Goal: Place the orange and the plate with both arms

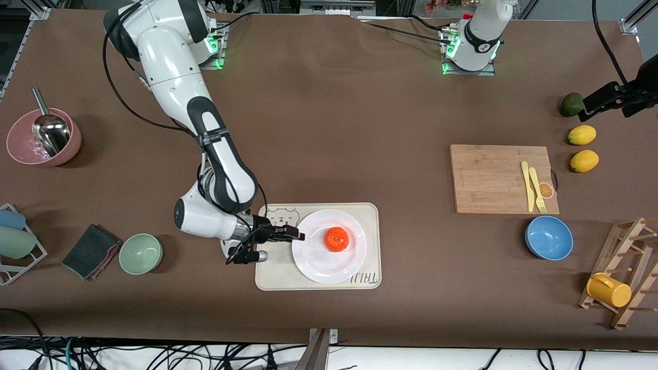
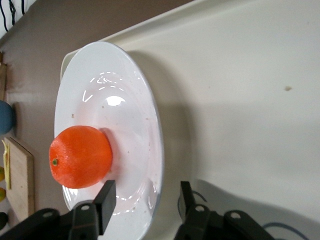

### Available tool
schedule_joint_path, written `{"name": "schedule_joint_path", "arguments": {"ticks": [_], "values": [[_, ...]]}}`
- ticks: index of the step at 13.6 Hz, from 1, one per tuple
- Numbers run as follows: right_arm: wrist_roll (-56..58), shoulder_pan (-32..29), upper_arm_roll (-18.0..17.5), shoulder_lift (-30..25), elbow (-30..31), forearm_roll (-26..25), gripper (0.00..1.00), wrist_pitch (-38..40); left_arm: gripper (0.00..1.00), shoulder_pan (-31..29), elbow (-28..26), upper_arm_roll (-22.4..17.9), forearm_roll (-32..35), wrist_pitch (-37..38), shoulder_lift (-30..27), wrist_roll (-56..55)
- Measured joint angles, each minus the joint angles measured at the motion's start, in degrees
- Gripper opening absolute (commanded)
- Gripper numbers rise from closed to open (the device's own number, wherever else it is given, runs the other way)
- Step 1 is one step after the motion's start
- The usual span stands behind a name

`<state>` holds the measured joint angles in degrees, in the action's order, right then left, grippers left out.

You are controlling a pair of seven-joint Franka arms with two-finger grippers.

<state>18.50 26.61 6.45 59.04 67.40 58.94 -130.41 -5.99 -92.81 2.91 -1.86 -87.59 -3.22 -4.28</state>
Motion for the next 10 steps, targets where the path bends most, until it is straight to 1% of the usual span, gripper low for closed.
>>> {"name": "schedule_joint_path", "arguments": {"ticks": [3,5,6,8,9,10], "values": [[-0.54,-0.01,0.66,-3.42,1.66,-13.16,1.0,1.34,1.0,0.11,0.12,2.14,0.0,0.03,-0.01,-0.03],[-1.38,0.09,2.04,-7.09,3.58,-22.25,1.0,5.69,1.0,0.33,0.19,2.27,0.0,0.03,-0.01,0.05],[-2.22,0.16,3.24,-9.19,4.25,-27.83,1.0,9.29,1.0,1.23,0.23,1.64,0.0,0.03,-0.03,0.09],[-3.67,0.08,5.23,-13.48,4.86,-38.57,1.0,17.76,1.0,4.53,0.31,-0.88,0.0,-0.13,-0.06,0.09],[-4.4,0.13,6.6,-15.65,4.98,-42.77,1.0,23.06,1.0,5.42,0.37,-1.43,0.0,-0.14,-0.07,0.08],[-4.62,0.17,8.47,-17.89,5.08,-45.9,1.0,28.28,1.0,5.78,0.41,-1.52,0.0,-0.13,-0.07,0.07]]}}
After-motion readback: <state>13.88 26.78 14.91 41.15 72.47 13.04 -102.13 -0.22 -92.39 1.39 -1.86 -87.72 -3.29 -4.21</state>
